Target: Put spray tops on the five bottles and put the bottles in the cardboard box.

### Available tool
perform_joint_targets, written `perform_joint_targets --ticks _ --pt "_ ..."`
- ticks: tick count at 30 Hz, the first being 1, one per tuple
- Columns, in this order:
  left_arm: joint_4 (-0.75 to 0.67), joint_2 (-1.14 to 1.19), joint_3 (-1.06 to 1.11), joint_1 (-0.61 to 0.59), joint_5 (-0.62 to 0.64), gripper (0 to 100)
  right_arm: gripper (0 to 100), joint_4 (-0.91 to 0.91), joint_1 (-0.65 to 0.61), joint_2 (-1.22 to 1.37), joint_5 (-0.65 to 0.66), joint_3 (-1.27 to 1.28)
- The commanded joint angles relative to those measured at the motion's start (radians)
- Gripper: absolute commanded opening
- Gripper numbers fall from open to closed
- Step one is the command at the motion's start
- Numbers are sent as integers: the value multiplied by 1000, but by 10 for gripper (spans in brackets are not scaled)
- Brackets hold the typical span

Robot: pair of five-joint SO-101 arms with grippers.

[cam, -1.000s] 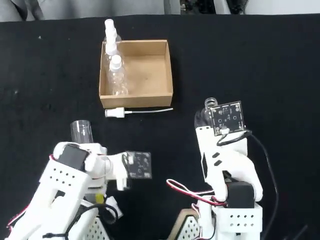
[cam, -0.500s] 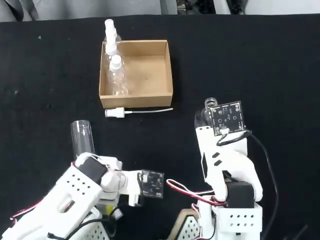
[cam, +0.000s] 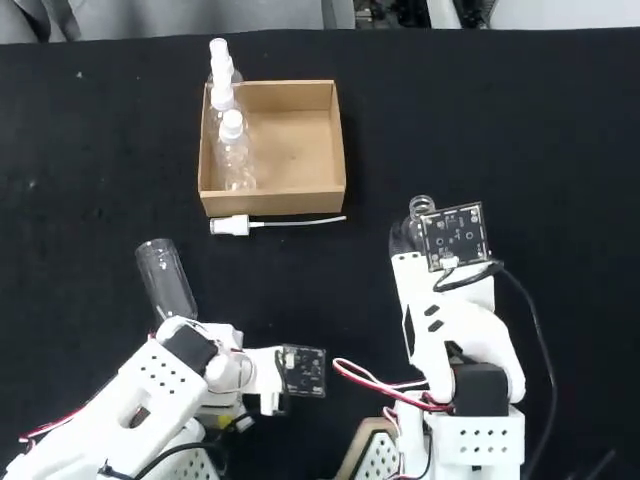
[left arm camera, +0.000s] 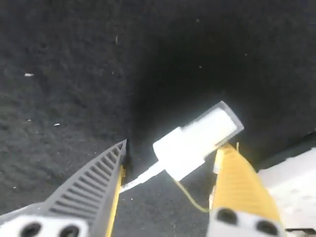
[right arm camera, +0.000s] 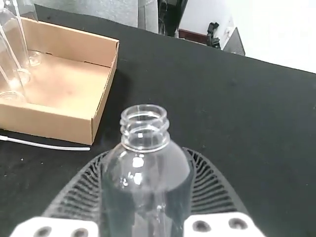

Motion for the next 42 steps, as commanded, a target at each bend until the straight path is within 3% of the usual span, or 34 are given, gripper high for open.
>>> perform_joint_targets --ticks 1,5,14,20,30,42 --pt "-6 0 -38 12 32 264 54 -34 25 -7 3 -8" --pt "-6 5 -36 16 37 264 54 -34 25 -7 3 -8" --pt "-17 5 -30 170 127 264 54 -34 25 -7 3 -8" --pt "-81 8 22 170 129 263 54 -34 25 -7 3 -8" --pt "-80 3 15 170 127 79 54 -34 25 -7 3 -8" --pt "-35 -3 -48 170 130 61 54 -34 25 -7 3 -8"
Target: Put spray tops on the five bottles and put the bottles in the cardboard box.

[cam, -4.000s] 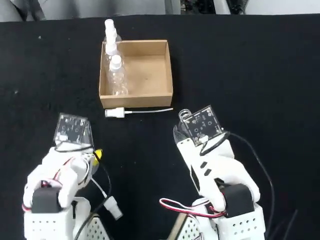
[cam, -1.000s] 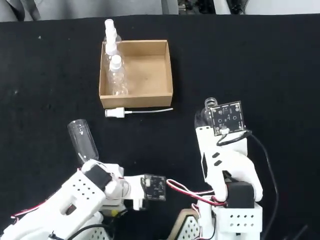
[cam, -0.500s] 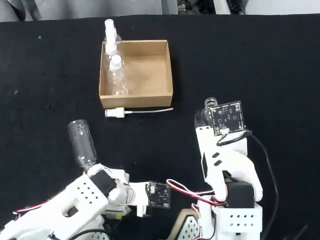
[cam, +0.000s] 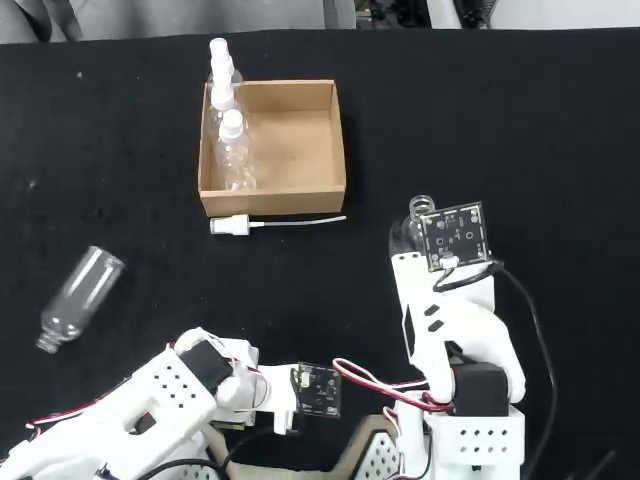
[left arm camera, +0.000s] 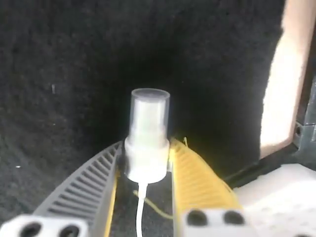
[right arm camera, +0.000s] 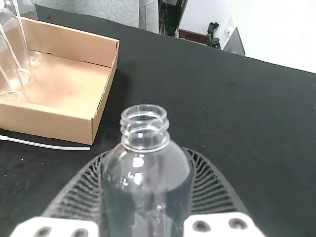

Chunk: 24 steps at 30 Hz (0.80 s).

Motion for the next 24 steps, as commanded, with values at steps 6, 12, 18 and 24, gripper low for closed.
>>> perform_joint_targets --ticks 6,12,18,24 --pt "180 -12 -219 -18 8 61 54 -34 25 -7 3 -8" --pt "193 -12 -294 -139 8 60 54 -34 25 -7 3 -8" --pt "195 -12 -355 -208 98 60 54 -34 25 -7 3 -8" --pt "195 -12 -417 -208 201 60 54 -34 25 -7 3 -7"
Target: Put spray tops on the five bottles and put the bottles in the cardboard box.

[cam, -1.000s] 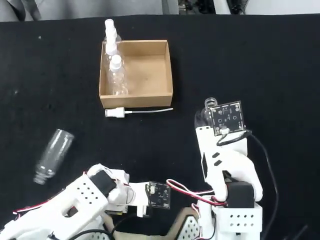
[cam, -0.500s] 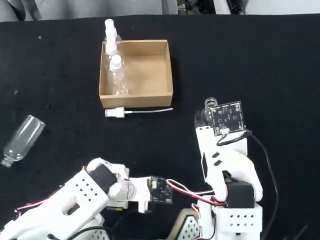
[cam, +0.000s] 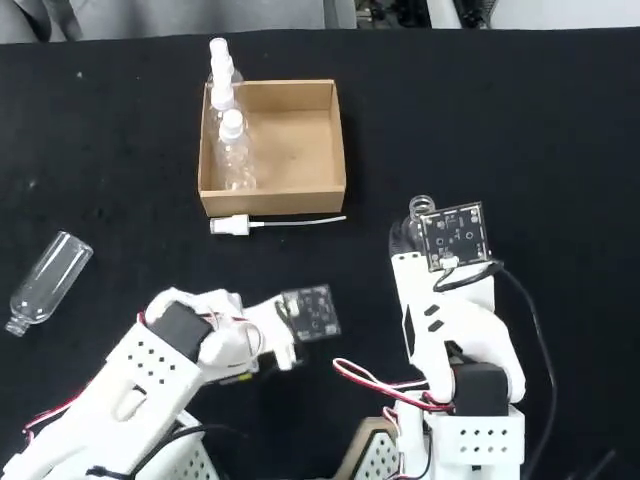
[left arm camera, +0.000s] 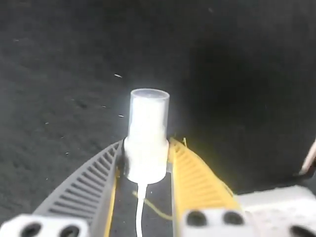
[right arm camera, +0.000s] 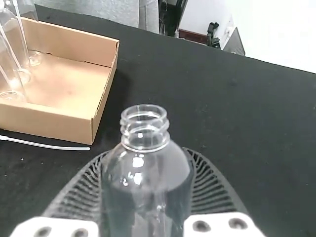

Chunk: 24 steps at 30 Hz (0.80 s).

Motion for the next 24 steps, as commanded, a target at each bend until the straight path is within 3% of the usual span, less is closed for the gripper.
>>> perform_joint_targets --ticks 1,11,16,24 --pt "5 -12 -97 -13 83 60 54 -32 23 -7 3 -7" --pt "80 -14 -257 -7 413 60 53 -29 21 -10 3 -7" --pt "161 -14 -364 -10 483 60 53 -26 26 -16 3 -7" --pt "153 -14 -492 -5 643 28 53 -25 28 -16 -5 -7"
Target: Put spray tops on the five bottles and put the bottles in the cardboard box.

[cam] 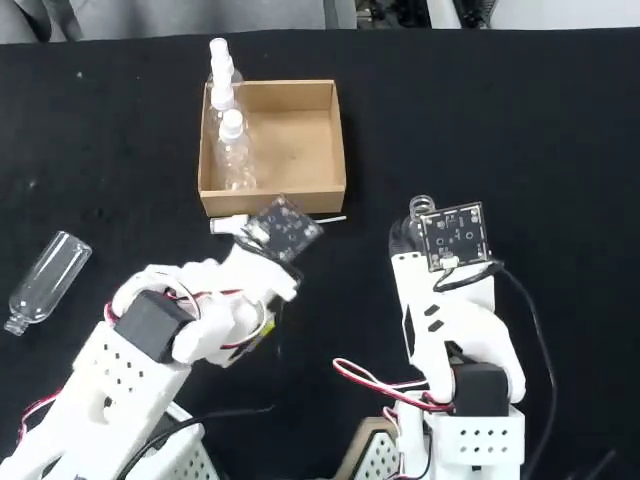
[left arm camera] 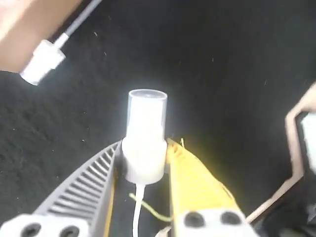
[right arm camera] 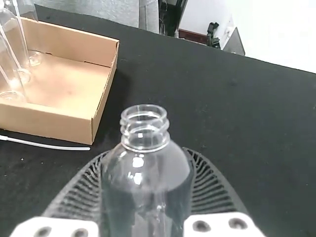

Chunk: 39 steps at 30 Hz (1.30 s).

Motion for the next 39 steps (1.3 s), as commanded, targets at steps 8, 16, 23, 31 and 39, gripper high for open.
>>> perform_joint_targets --ticks 8,16,23,31,39 --pt "2 -15 -277 -10 235 29 53 -26 25 -18 -6 4" --pt "-35 -15 -400 -12 358 29 53 -29 20 -18 -6 12" --pt "-178 -17 -397 -15 468 29 53 -26 -21 -18 -3 19" --pt "-310 -17 -397 -199 595 29 53 -48 -68 -18 2 47" --pt "-400 -17 -397 -285 740 29 53 -48 -155 -18 3 61"
